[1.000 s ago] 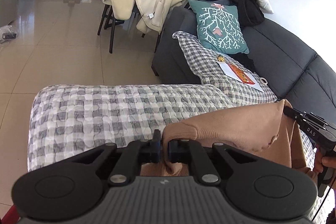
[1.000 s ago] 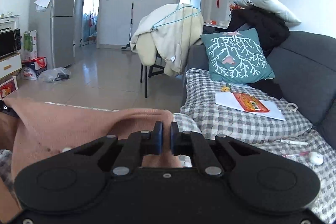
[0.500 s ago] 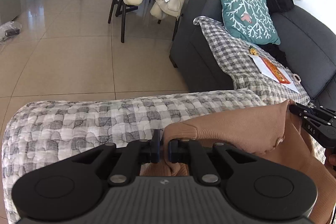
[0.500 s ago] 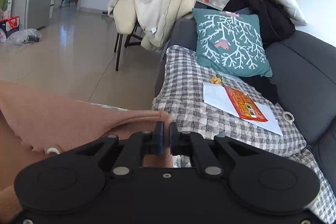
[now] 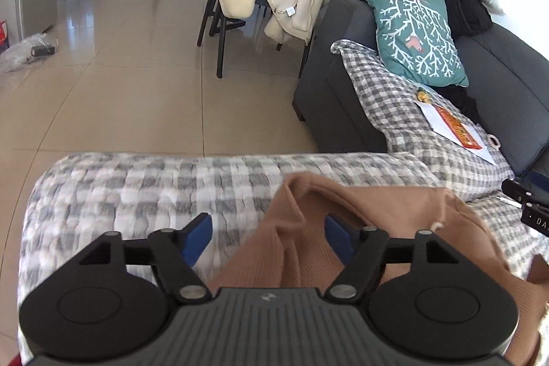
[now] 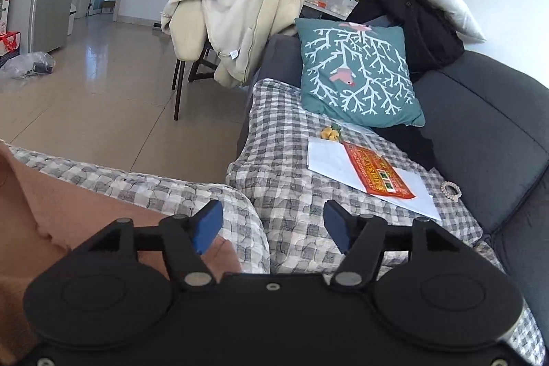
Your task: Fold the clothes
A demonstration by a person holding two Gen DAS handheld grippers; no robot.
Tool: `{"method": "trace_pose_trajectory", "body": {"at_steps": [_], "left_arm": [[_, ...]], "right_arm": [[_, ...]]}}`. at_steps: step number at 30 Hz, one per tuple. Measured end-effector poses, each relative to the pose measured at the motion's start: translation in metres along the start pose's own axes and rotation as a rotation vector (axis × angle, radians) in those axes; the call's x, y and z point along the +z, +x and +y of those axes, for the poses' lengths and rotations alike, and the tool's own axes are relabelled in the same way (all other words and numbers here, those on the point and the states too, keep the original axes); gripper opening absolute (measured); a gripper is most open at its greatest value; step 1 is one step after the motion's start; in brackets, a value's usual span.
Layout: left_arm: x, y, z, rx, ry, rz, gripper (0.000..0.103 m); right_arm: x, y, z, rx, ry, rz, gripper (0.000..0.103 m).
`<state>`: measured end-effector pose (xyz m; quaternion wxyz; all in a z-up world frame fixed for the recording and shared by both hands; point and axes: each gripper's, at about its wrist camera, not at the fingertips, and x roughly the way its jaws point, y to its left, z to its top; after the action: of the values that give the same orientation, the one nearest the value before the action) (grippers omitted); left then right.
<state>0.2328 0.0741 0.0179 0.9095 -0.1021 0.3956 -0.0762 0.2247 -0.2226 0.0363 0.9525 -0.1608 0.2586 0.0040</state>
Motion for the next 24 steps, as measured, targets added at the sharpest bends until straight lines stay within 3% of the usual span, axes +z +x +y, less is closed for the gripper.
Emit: {"method": "trace_pose_trajectory", "body": {"at_steps": [6, 12, 17, 24], "left_arm": [[-0.038, -0.053, -0.022, -0.030, 0.059, 0.039, 0.079], [-0.084, -0.090, -0.027, -0.112, 0.007, 0.092, 0.079], [-0.121, -0.104, -0.035, -0.206, -0.025, 0.121, 0.079], [-0.148, -0.097, -0.045, -0.278, -0.065, 0.085, 0.079]], "right_arm": [[-0.014, -0.054, 0.000, 0.036, -0.004, 0.028, 0.070], [-0.038, -0.104, 0.005, 0.039, 0.070, 0.099, 0.070], [-0.068, -0.144, 0.002, 0.053, 0.249, 0.146, 0.071], [-0.108, -0.155, 0.022, 0.108, 0.349, 0.216, 0.073]]}}
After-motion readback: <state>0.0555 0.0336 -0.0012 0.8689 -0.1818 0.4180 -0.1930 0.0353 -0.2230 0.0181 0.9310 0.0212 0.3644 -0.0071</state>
